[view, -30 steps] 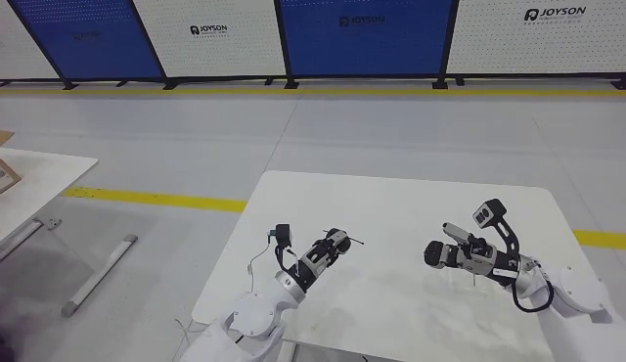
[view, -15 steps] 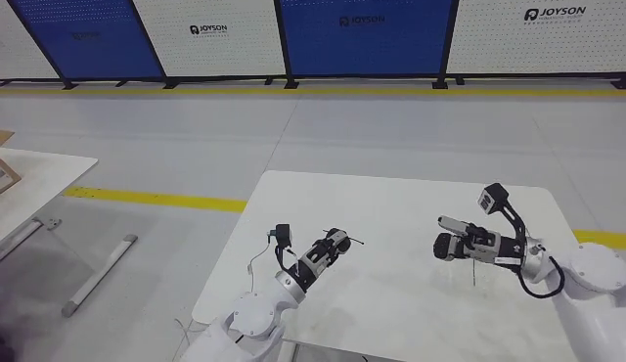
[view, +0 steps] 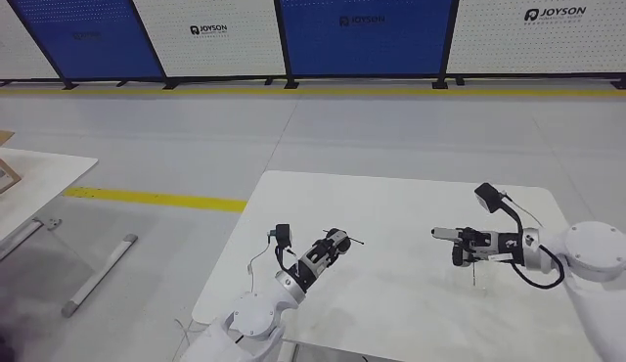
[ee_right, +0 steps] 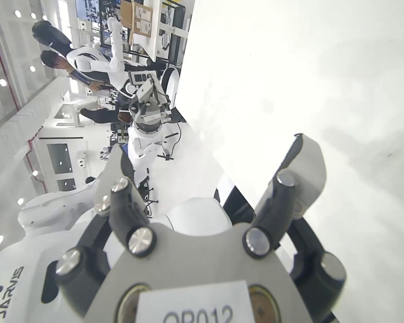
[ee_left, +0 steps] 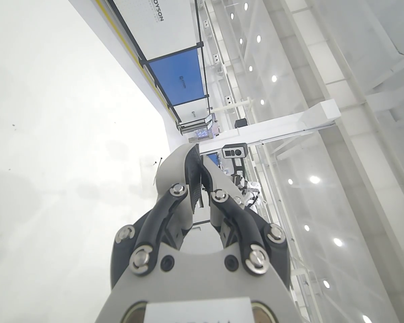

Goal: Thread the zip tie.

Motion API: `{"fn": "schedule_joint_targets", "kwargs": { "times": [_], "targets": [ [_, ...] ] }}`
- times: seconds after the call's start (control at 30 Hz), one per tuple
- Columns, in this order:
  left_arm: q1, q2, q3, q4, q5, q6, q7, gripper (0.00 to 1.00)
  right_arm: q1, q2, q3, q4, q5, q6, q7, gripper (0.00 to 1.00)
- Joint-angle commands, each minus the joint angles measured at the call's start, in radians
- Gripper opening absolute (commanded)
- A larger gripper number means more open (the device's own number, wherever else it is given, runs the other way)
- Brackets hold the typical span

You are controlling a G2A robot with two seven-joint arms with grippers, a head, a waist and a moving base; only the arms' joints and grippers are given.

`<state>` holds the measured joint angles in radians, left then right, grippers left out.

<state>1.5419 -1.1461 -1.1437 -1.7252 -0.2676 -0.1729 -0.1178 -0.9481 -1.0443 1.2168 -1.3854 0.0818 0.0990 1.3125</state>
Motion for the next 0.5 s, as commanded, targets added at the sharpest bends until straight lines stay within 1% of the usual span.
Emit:
{"fn": "schedule_joint_targets", "kwargs": {
  "times": [0.0, 0.17, 0.2, 0.23, 0.27, 0.33, 0.4, 0.47],
  "targets": [
    [0.000, 0.000, 0.000, 0.000, 0.000, 0.000, 0.000, 0.00, 0.000, 0.000, 0.000, 0.000, 0.000, 0.000, 0.000, 1.00],
    [0.000, 0.000, 0.000, 0.000, 0.000, 0.000, 0.000, 0.00, 0.000, 0.000, 0.000, 0.000, 0.000, 0.000, 0.000, 1.00],
    [0.000, 0.000, 0.000, 0.000, 0.000, 0.000, 0.000, 0.00, -0.006, 0.000, -0.007, -0.008, -0.011, -0.015, -0.004, 1.00],
    [0.000, 0.000, 0.000, 0.000, 0.000, 0.000, 0.000, 0.00, -0.005, 0.002, -0.014, -0.013, -0.016, -0.039, 0.027, 1.00],
    [0.000, 0.000, 0.000, 0.000, 0.000, 0.000, 0.000, 0.00, 0.003, 0.005, -0.009, 0.000, -0.010, -0.069, 0.065, 1.00],
    [0.000, 0.000, 0.000, 0.000, 0.000, 0.000, 0.000, 0.00, 0.015, 0.012, -0.011, 0.011, -0.033, -0.109, 0.077, 1.00],
    [0.000, 0.000, 0.000, 0.000, 0.000, 0.000, 0.000, 0.00, 0.026, 0.024, -0.030, 0.014, -0.044, -0.155, 0.077, 1.00],
    [0.000, 0.000, 0.000, 0.000, 0.000, 0.000, 0.000, 0.00, 0.046, 0.041, -0.069, 0.007, -0.107, -0.203, 0.077, 1.00]
  ]
}}
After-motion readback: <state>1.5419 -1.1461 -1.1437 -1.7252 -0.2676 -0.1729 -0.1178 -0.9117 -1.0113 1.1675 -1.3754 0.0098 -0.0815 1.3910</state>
